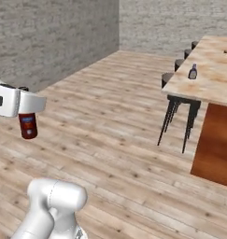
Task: Move the condiment bottle and condiment bottle from the cabinet to the dining counter.
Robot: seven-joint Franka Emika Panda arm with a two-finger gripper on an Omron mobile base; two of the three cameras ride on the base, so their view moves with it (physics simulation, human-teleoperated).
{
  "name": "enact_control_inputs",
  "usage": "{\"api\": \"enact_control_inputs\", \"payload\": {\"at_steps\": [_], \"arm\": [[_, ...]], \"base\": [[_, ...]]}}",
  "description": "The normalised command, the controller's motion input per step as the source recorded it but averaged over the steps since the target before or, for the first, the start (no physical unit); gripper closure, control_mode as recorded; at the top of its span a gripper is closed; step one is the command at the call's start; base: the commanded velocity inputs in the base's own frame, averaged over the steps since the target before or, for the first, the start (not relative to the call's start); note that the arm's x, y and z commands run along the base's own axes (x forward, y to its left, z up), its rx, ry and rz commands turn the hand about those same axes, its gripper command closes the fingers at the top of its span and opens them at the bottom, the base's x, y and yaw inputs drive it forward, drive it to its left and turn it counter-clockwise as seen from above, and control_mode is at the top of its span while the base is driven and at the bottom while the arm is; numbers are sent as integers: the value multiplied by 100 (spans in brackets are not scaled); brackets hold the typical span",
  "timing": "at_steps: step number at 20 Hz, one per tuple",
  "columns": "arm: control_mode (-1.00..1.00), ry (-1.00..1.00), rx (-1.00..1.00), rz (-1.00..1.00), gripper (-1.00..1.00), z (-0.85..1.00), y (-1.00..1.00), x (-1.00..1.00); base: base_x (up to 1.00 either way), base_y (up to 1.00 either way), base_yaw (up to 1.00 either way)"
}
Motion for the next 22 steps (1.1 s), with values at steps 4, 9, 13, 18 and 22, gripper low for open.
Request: {"api": "enact_control_inputs", "payload": {"at_steps": [4,9,13,18,22], "arm": [[100,0,0,0,100,0,0,0],[100,0,0,0,100,0,0,0],[100,0,0,0,100,0,0,0],[100,0,0,0,100,0,0,0],[100,0,0,0,100,0,0,0]], "base": [[100,-57,-24],[100,-87,-19],[100,-100,-10],[100,-100,-2],[100,-100,0]]}}
